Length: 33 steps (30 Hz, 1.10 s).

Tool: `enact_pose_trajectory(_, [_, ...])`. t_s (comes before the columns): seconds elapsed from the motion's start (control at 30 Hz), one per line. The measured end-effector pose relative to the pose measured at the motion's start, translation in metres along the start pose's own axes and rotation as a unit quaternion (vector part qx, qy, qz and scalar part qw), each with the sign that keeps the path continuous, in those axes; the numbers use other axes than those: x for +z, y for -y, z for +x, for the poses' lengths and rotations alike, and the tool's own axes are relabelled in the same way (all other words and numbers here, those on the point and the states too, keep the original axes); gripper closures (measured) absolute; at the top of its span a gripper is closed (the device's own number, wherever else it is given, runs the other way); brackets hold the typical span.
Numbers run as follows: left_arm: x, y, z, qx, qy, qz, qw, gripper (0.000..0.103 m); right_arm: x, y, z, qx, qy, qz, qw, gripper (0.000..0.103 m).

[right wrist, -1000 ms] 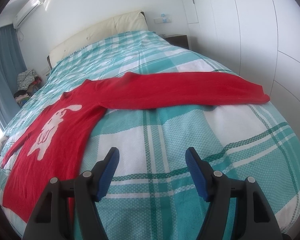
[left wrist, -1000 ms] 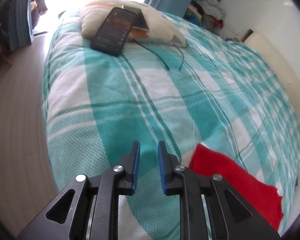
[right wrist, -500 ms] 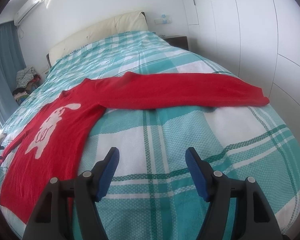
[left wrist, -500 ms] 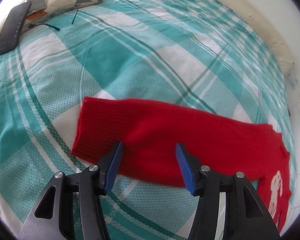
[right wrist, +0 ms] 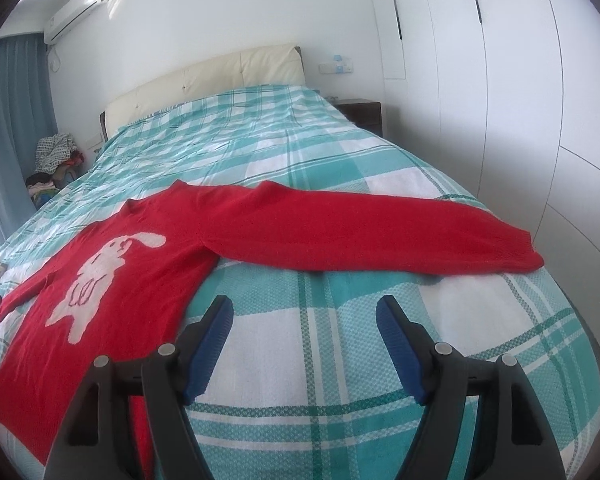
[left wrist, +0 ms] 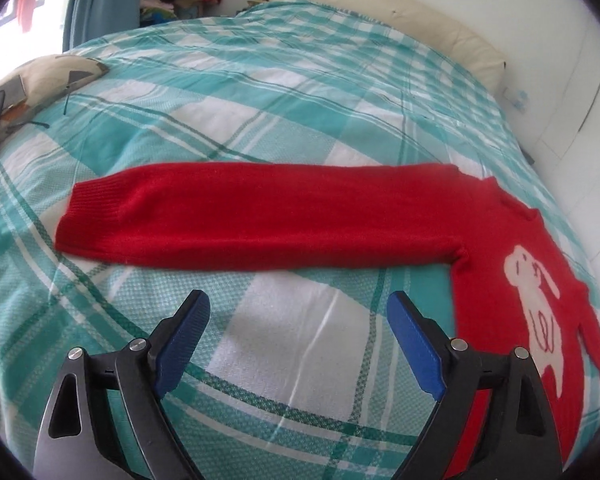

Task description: Fold small clothes

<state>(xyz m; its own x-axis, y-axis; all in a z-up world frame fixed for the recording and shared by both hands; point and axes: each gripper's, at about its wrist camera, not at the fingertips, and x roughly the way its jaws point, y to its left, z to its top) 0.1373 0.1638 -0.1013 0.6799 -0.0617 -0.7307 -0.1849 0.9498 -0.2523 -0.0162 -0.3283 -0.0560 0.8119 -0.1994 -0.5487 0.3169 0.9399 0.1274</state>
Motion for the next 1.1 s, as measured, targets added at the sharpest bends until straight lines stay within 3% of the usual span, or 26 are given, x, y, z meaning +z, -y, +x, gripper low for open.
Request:
enact_pose_trajectory(0.1, [-0.009, 0.010, 0.012, 0.028, -0.013, 0.029, 0.9991, 0.011, -0.009, 0.001, 0.011, -0.011, -0.006, 0.003, 1.000, 0.029])
enact_pose_trajectory(0.23, [-0.009, 0.008, 0.016, 0.017, -0.021, 0.029, 0.9992, 0.006, -0.022, -0.003, 0.028, -0.011, -0.046, -0.012, 0.999, 0.030])
enact_pose_trajectory(0.4, [-0.010, 0.005, 0.025, 0.009, -0.044, 0.027, 0.9986, 0.001, -0.031, 0.006, 0.037, -0.009, -0.064, 0.006, 0.998, 0.029])
enact_pose_trajectory(0.77, [-0.014, 0.011, 0.031, 0.027, -0.066, 0.052, 0.9961, 0.001, -0.035, 0.001, 0.042, -0.012, -0.072, -0.012, 0.997, 0.020])
enact_pose_trajectory(1.1, [-0.013, 0.009, 0.030, 0.014, -0.070, 0.049, 0.9962, 0.000, -0.034, -0.002, 0.043, -0.012, -0.074, -0.015, 0.997, 0.018])
